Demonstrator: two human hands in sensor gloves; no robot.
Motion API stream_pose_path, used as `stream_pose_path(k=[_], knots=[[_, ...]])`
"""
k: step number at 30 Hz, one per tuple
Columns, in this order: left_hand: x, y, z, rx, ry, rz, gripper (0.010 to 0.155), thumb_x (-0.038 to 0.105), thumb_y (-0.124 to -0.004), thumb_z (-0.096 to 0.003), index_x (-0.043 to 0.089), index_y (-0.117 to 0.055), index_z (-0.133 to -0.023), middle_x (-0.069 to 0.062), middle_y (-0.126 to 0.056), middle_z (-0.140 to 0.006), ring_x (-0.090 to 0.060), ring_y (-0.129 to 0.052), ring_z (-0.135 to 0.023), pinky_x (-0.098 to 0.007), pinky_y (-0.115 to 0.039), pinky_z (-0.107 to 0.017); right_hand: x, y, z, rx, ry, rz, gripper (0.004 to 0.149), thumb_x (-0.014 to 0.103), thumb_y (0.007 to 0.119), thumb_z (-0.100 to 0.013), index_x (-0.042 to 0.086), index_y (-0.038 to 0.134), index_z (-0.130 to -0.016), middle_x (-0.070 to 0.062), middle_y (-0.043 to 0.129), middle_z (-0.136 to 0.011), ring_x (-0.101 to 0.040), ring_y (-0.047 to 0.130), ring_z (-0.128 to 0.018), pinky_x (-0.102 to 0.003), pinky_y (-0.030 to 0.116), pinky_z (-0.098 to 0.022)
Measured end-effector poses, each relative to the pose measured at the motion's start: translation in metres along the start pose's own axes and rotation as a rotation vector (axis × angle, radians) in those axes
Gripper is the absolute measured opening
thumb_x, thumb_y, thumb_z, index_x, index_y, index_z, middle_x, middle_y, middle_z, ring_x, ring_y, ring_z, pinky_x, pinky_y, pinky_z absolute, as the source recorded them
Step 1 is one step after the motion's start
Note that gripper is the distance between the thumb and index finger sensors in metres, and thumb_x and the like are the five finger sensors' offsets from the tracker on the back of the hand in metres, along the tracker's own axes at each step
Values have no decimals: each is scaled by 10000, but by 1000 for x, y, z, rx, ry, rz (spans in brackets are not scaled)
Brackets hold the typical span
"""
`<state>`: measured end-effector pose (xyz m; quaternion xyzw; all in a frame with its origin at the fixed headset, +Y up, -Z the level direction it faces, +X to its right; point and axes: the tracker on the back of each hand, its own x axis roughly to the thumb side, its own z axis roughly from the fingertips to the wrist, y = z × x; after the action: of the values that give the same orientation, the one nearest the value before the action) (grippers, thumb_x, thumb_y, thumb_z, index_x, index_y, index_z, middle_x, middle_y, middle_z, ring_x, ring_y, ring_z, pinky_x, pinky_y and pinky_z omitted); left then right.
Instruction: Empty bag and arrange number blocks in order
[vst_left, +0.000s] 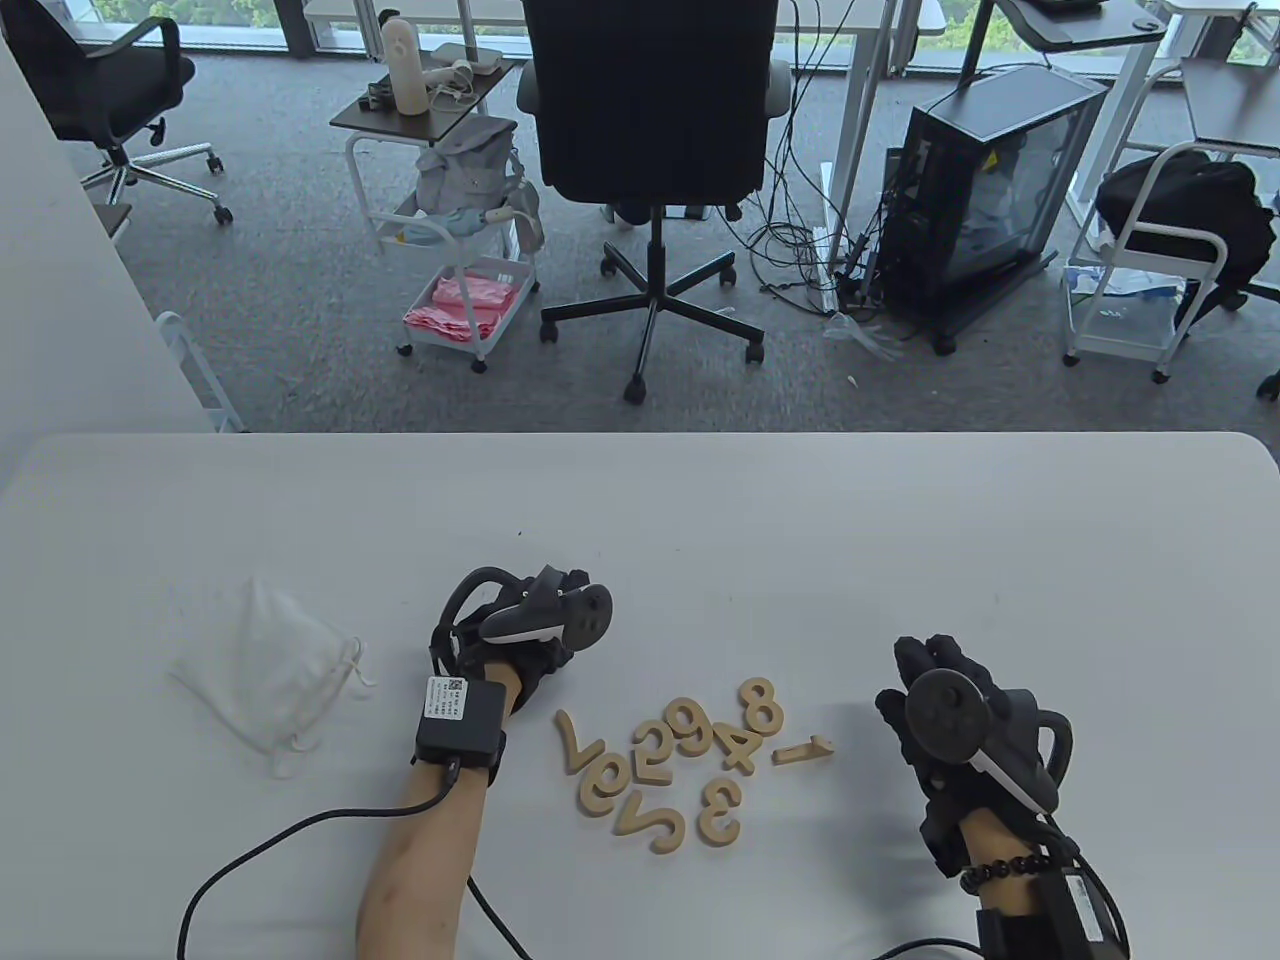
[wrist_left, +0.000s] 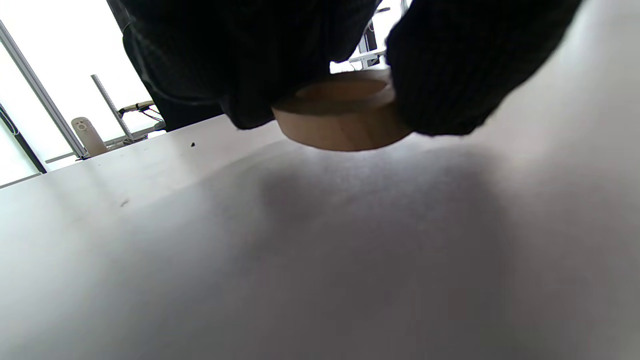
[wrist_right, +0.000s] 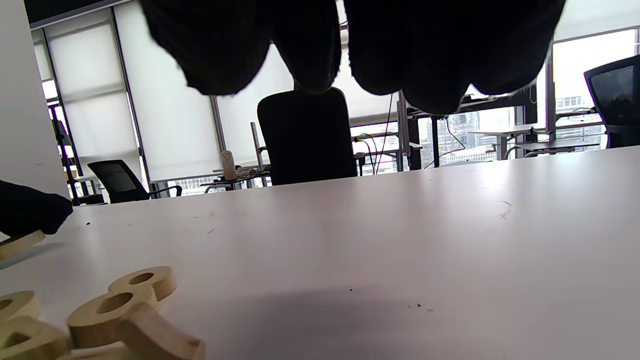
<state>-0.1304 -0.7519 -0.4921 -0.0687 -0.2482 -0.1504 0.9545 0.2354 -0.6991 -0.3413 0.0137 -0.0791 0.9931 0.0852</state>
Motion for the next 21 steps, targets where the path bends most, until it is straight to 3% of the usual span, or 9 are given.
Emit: stream_pose_path(k=[12, 21], knots=[[2, -2, -13, -94, 6, 56, 821, 425, -869, -442, 148, -481, -1110, -106, -657, -1117, -329, -875, -995, -528, -745, -749, -1, 2, -1, 27, 1, -12, 605, 374, 787, -508, 90, 690, -1033, -286, 657, -1066, -542, 789, -886, -646, 720, -643], [2, -3, -14, -100, 4, 44, 828, 432, -866, -446, 158, -463, -1115, -96, -641, -1128, -343, -851, -1015, -551, -728, -748, -2, 2, -1, 39, 3, -17, 606, 376, 783, -510, 93, 685, -1037, -287, 649, -1071, -548, 785, -887, -649, 717, -643]])
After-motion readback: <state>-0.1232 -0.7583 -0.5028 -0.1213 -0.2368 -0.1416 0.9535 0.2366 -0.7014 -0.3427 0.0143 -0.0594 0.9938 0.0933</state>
